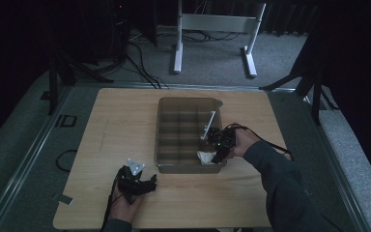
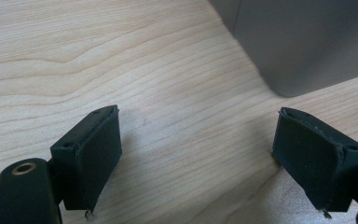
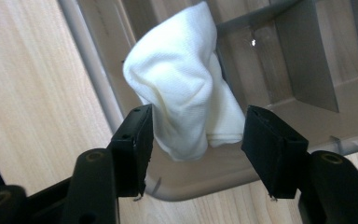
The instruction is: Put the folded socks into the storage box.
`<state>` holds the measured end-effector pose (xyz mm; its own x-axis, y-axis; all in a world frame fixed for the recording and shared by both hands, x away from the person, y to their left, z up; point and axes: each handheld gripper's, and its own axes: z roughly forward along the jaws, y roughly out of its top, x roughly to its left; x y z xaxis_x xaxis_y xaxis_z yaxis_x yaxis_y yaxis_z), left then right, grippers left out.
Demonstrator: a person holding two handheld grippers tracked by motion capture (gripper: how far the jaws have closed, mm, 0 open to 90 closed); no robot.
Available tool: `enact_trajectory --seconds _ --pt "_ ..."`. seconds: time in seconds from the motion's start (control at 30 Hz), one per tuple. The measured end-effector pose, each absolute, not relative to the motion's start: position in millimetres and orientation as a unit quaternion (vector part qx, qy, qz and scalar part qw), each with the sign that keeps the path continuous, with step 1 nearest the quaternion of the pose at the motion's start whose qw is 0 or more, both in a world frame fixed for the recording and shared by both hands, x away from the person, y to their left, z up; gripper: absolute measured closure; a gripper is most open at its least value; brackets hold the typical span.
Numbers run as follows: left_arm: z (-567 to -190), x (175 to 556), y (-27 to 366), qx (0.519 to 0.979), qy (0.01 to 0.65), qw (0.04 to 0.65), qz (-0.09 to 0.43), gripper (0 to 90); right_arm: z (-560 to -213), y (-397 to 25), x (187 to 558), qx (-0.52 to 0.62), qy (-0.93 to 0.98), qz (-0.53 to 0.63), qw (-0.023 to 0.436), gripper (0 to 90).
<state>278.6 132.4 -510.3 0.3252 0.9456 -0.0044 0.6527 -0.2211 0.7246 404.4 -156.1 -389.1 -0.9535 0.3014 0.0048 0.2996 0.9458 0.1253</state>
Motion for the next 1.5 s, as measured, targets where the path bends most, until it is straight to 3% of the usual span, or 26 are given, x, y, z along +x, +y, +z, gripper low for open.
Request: enact_trajectory --seconds 0.13,0.43,0.77,1.07,1.5 --pt "-510 279 132 0.748 0.535 0.322 0.228 15.6 -383 -159 403 0.151 0.986 0.074 0.011 43.9" --pt "-510 279 132 0.748 0.534 0.322 0.228 15.6 -378 -162 402 0.151 0.983 0.098 0.025 57.6" --pt "-510 279 132 0.748 0.534 0.322 0.228 15.6 -374 -150 399 0.140 0.983 0.110 0.035 59.7" --pt "-510 279 132 0.748 0.534 0.322 0.228 15.6 -384 -145 398 0.131 0.986 0.100 0.034 70.2" --pt "-510 279 132 0.748 0.534 0.322 0.228 15.6 -406 -134 398 0.121 0.990 0.059 0.030 73.5"
